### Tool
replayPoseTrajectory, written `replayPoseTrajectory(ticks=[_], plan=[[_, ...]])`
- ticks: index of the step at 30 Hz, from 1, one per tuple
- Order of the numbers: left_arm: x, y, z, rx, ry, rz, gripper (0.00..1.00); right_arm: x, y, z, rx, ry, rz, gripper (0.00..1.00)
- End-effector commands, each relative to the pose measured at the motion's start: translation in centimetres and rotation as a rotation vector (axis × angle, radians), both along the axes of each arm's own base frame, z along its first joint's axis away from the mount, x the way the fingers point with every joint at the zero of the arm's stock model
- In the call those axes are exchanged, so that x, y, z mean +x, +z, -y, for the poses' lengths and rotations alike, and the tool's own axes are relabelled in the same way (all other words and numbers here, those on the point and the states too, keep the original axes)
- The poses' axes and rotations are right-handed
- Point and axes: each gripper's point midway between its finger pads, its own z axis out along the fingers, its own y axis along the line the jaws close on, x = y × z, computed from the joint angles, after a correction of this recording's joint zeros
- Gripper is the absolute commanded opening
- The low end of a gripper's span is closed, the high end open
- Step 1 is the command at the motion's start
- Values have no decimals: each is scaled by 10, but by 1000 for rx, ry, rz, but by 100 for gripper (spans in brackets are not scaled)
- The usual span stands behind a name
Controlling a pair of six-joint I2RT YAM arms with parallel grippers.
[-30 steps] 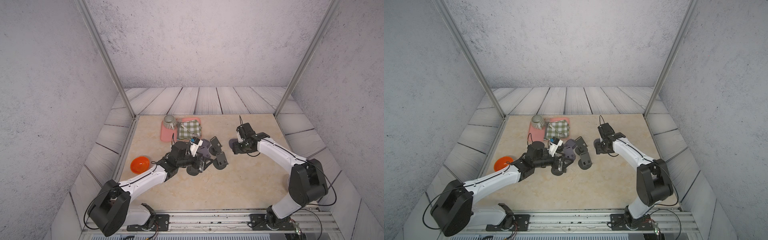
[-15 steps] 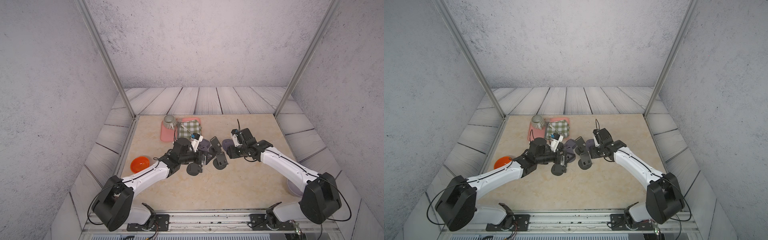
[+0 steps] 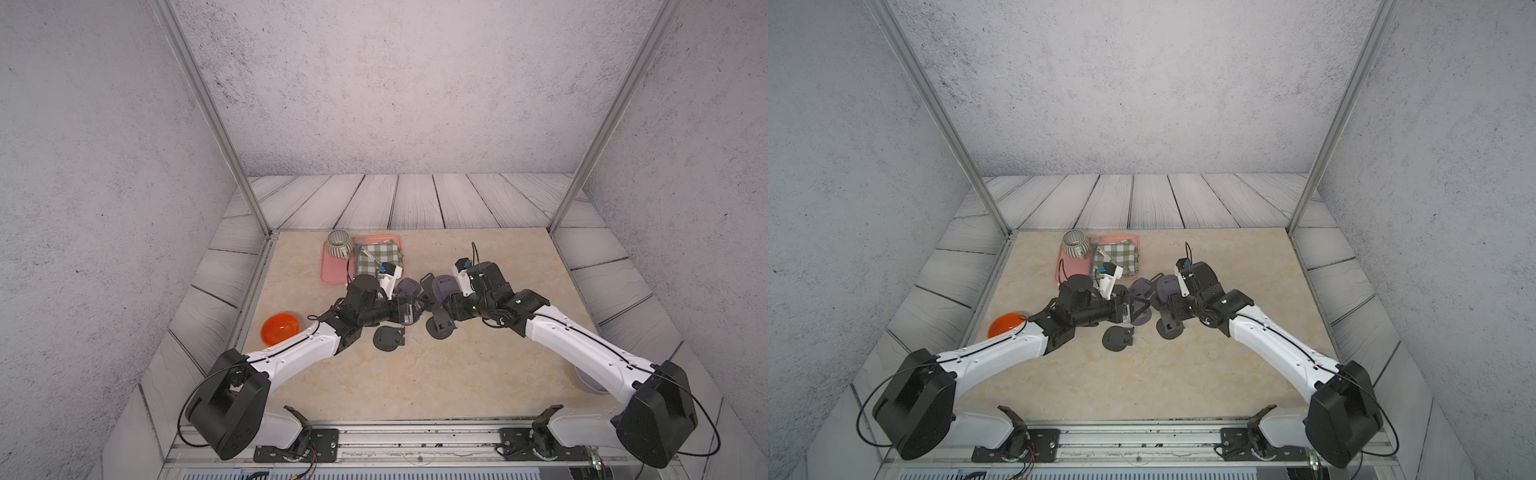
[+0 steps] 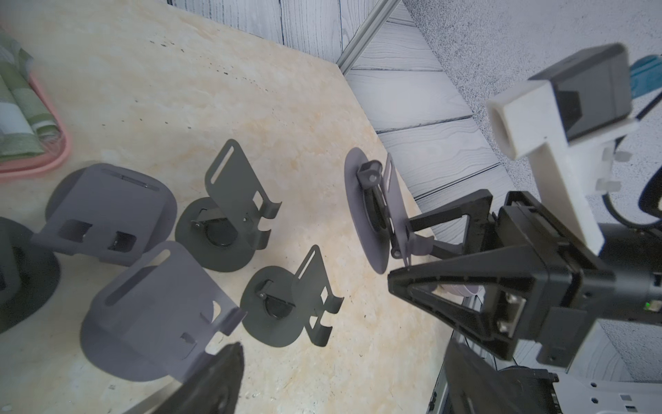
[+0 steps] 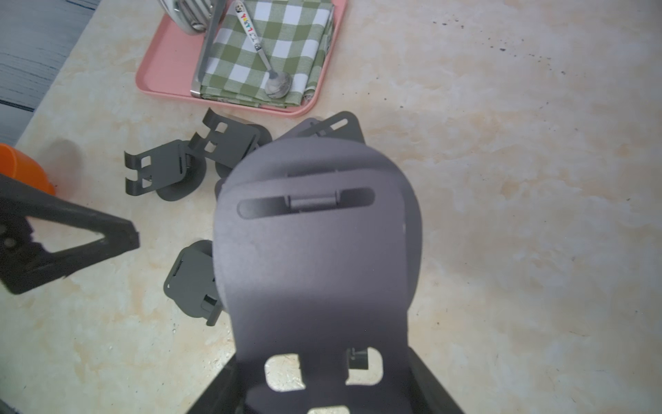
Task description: Open the phone stand
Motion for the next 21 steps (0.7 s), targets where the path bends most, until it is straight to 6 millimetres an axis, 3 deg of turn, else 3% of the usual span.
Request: replayPoseTrajectory(ticks=[1,21], plan=[[6,3,2,-20,13,14,91,-4,14,-12,44,22,37,48],[17,-14,-5,-45,50,-37,73,-16,33,-43,46,91,126,50]])
